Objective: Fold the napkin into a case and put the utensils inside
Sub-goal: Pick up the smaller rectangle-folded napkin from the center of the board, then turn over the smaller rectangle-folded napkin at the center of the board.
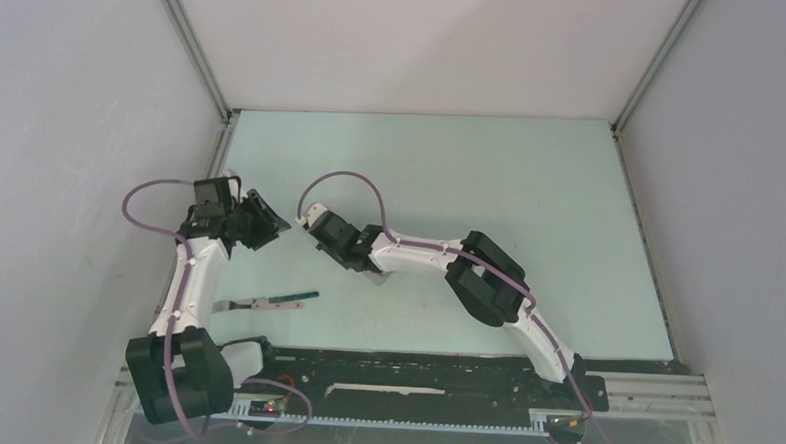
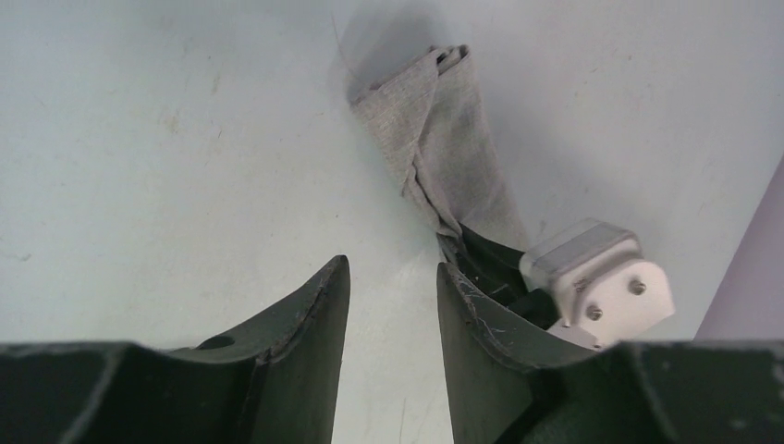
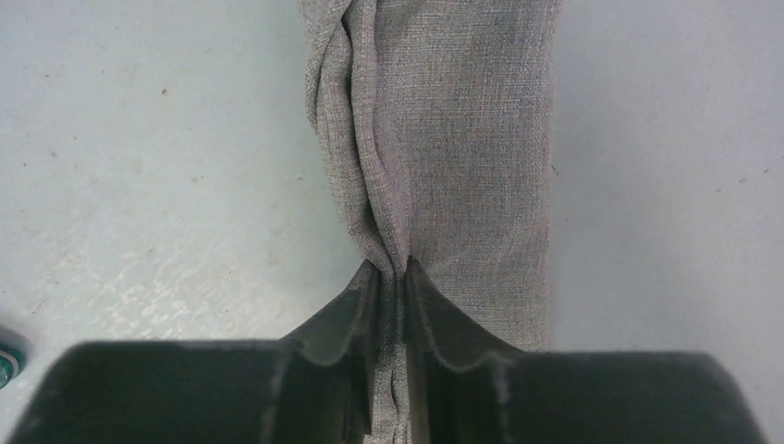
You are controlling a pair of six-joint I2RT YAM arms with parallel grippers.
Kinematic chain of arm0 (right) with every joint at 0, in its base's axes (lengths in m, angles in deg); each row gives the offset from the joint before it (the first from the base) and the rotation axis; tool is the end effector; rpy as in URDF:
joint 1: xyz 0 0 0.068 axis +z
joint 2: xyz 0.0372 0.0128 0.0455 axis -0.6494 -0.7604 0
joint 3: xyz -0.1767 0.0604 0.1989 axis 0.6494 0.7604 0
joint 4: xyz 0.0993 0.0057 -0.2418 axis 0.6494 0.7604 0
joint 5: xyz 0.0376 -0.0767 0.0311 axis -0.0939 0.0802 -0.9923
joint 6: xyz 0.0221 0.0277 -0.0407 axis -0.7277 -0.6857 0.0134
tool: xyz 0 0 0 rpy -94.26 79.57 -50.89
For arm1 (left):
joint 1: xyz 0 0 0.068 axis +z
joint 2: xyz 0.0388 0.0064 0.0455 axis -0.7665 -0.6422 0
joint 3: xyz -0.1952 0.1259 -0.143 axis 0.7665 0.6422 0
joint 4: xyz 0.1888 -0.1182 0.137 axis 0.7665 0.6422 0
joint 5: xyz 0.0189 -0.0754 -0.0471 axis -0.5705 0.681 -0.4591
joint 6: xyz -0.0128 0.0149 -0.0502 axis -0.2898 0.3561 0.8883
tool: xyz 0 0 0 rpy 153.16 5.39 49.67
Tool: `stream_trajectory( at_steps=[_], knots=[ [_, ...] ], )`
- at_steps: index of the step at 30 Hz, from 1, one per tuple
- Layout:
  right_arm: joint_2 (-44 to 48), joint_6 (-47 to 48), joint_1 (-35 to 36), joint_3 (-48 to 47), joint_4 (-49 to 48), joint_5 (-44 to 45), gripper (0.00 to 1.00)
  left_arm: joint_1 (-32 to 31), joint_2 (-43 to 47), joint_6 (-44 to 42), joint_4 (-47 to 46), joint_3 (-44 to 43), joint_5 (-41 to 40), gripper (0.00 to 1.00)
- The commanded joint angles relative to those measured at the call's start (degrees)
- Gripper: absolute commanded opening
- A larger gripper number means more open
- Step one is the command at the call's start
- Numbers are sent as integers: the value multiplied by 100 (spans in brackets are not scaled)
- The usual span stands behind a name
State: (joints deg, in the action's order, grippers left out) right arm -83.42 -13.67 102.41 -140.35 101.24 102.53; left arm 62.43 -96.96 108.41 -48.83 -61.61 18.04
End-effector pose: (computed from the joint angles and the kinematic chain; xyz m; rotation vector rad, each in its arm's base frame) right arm 0.2487 0.4416 0.1528 -1.1854 2.0923 0.0614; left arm 0.2245 0.0378 0.2587 -0.7330 2.3258 -0.5248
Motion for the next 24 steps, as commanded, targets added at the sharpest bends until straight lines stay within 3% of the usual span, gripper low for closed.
stream_trajectory(
  at_steps=[1,4,16,21,24],
  knots=[
    [54,-14,-65,134,26,2,14,60,148,37,-209,96,113,47],
    [163,-179,-99,24,94,-197,0,60,178,19,-209,122,105,47],
    [805,-2699,-1052,-387,961,-3530,0,55,465,-30,-135,145,224,46],
    [945,-3554,-1374,-136,545,-4699,0,55,525,-39,-75,98,316,47],
    [1093,-4341,-1606,462,-496,-5519,0,58,530,-56,-42,63,407,47]
  ],
)
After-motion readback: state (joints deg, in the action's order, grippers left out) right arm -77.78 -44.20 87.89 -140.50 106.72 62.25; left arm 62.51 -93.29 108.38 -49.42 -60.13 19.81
